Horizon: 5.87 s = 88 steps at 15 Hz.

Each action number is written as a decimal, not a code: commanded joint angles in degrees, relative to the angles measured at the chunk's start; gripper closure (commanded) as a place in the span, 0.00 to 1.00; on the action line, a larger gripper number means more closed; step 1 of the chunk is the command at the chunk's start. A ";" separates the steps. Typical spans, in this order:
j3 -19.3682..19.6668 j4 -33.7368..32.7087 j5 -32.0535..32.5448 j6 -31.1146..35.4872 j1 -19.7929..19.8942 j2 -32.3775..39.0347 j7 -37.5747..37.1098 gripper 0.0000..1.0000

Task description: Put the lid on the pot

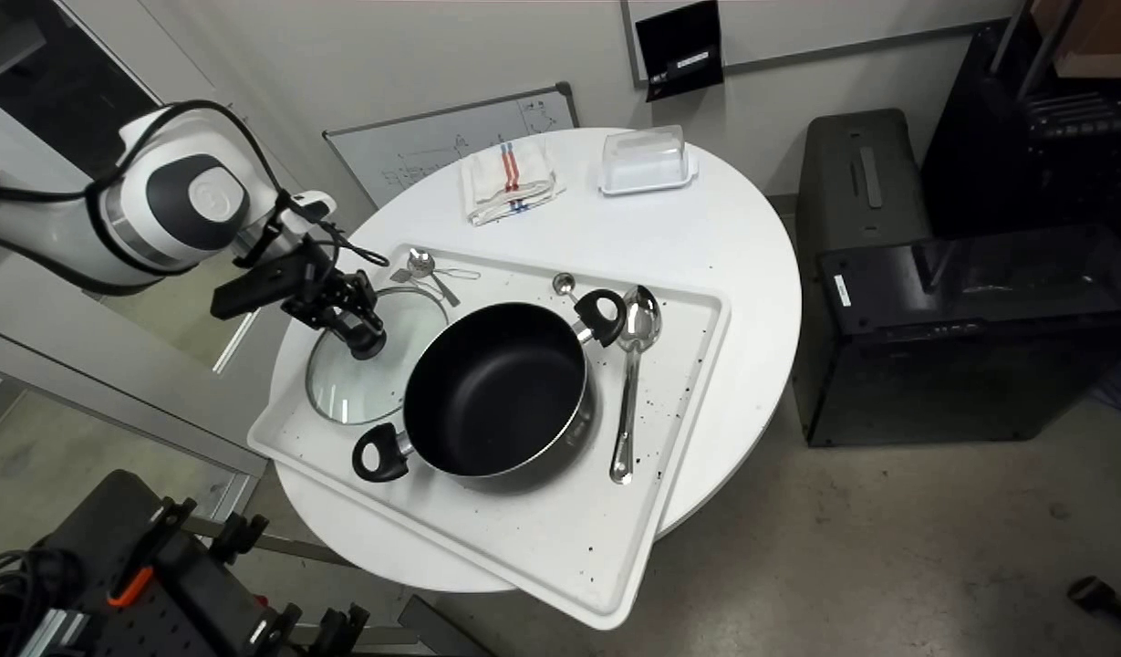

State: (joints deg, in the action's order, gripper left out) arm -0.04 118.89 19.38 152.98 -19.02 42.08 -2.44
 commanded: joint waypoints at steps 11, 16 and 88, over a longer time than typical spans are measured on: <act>-3.04 11.66 0.23 -3.71 2.95 -17.28 4.33 0.76; -2.47 13.02 0.74 -5.44 3.37 -20.26 3.27 0.76; 5.52 4.71 -10.51 -4.39 21.83 -9.95 1.28 0.76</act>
State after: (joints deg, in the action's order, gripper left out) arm 5.75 122.88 10.21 148.27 2.69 33.17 -1.60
